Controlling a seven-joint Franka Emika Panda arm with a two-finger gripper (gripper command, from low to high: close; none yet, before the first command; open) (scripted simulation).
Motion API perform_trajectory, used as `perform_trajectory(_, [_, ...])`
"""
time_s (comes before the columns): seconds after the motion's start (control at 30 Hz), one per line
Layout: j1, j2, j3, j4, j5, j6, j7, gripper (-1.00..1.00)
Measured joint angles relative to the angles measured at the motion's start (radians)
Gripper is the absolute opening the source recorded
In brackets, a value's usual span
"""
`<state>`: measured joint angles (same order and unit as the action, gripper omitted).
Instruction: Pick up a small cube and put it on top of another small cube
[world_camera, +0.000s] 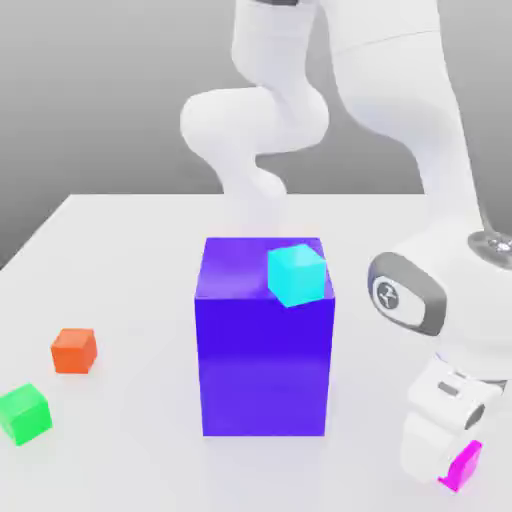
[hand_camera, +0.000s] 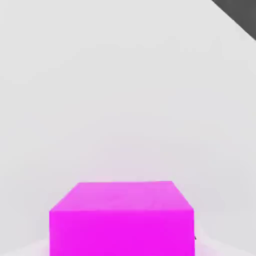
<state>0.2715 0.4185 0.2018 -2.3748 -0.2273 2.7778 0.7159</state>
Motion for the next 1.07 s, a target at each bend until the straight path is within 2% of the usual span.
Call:
perform_trajectory(0.13, [-0.038, -0.086, 0.022, 0.007, 0.053, -0.076, -0.046, -1.0])
perform_trajectory(0.43, [-0.261, -0.101, -0.193, 0.066, 0.109, -0.106, -0.023, -1.0])
perform_trajectory(0.63, [-0.411, -0.167, -0.332, 0.012, 0.172, -0.126, 0.018, -1.0])
perform_trajectory(0.83, [-0.598, -0.234, -0.488, -0.078, 0.306, -0.139, 0.05, -1.0])
perform_trajectory(0.93, [-0.673, -0.142, -0.48, -0.079, 0.409, -0.062, 0.005, -1.0])
perform_trajectory(0.97, [-0.686, -0.118, -0.47, -0.078, 0.427, -0.041, -0.006, 1.0])
perform_trajectory(1.07, [-0.686, -0.118, -0.47, -0.078, 0.427, -0.041, -0.006, 1.0])
